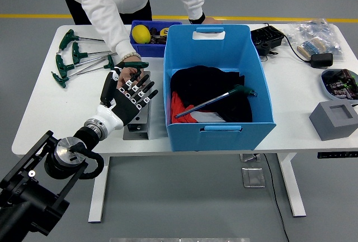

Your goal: Lift tool from toolbox,place it in box,lift tool from toolbox,place it in box

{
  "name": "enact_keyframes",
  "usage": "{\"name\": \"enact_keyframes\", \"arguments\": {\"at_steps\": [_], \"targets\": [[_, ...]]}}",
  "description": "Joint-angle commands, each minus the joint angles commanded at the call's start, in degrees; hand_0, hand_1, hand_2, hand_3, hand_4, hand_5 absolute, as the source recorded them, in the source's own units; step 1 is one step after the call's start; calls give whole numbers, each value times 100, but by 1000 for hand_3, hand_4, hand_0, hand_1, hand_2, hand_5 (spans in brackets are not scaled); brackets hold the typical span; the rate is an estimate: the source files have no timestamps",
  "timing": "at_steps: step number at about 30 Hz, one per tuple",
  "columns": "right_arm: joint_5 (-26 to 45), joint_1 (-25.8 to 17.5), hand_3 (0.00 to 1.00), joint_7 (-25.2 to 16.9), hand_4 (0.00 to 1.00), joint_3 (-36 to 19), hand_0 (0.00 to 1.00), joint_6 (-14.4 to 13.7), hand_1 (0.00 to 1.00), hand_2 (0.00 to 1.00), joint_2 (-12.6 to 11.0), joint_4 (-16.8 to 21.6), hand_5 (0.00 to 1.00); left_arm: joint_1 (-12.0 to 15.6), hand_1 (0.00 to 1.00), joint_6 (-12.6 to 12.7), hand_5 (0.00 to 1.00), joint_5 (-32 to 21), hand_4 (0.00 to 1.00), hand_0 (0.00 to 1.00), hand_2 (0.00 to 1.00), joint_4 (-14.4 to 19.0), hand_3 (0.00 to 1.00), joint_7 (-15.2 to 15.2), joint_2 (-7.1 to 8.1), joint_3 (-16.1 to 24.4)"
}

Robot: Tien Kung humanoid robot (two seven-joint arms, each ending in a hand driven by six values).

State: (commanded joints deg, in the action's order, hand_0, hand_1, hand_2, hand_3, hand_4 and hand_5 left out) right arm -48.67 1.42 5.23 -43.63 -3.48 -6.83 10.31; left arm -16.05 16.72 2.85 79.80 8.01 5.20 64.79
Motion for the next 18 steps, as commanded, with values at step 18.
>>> {"name": "enact_keyframes", "arguments": {"at_steps": [18], "targets": [[34, 12, 624, 4, 870, 36, 701, 4, 690, 762, -8, 0, 687, -273, 818, -133, 796, 11, 815, 822, 948, -672, 987, -49, -20, -3]]}}
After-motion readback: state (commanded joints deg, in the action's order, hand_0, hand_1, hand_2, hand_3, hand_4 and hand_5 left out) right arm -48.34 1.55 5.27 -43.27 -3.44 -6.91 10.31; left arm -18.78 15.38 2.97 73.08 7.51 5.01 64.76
